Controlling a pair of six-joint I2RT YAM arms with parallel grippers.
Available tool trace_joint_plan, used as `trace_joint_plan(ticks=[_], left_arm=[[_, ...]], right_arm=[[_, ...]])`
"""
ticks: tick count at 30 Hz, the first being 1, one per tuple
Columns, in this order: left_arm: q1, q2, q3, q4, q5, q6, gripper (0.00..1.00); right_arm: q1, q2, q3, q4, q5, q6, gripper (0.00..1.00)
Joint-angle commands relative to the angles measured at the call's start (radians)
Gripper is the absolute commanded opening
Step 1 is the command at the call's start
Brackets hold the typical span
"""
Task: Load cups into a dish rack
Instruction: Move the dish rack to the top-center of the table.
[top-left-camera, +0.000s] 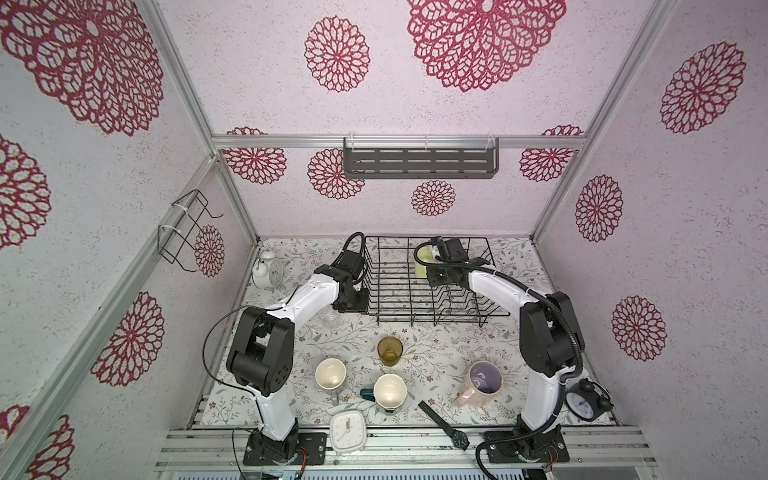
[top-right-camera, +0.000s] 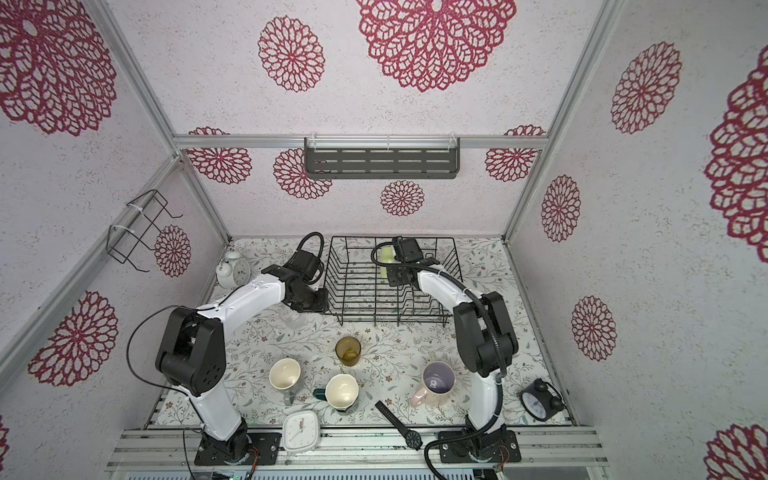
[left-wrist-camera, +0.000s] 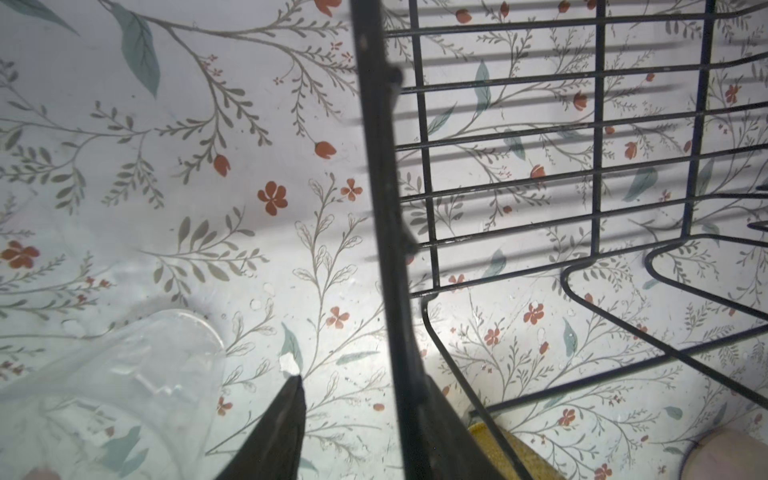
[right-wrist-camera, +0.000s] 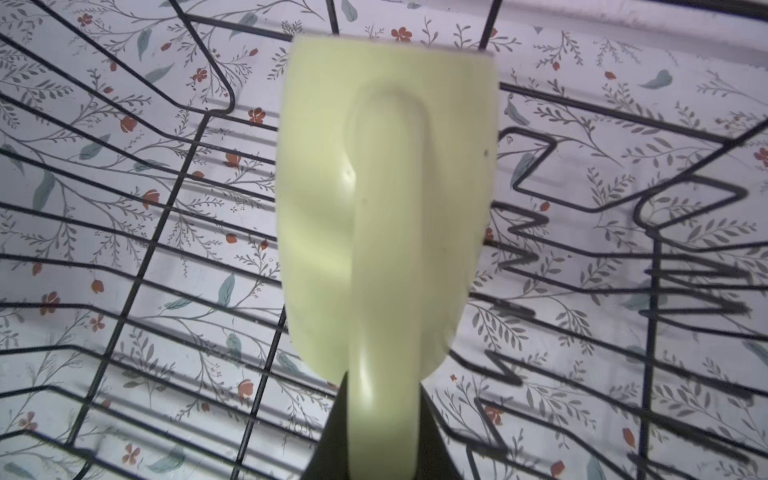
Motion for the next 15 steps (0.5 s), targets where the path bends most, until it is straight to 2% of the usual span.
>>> trace_joint_plan(ticks=[1, 4, 8, 10, 15], left_arm=[[0.002, -0.032, -0.020, -0.077, -0.066, 0.026, 0.45], [0.004, -0.041, -0.036, -0.084, -0.067, 0.037, 0.47], [0.003, -0.077, -0.014, -0.101, -0.045, 0.031, 0.59], [0.003, -0.096, 0.003, -0.108, -0.082, 0.016, 0.67], [0.007, -0.142, 0.059, -0.130, -0.087, 0.004, 0.76]], right_arm=[[0.015, -0.016, 0.062, 0.132, 0.047, -0.009, 0.00], [0.034, -0.011, 0.052, 0.185, 0.076, -0.030, 0.00], [0.042, -0.006, 0.005, 0.308, 0.122, -0.059, 0.00], [0.042, 0.003, -0.008, 0.355, 0.153, -0.049, 0.00], [0.046, 0.037, -0.013, 0.433, 0.156, -0.035, 0.00]])
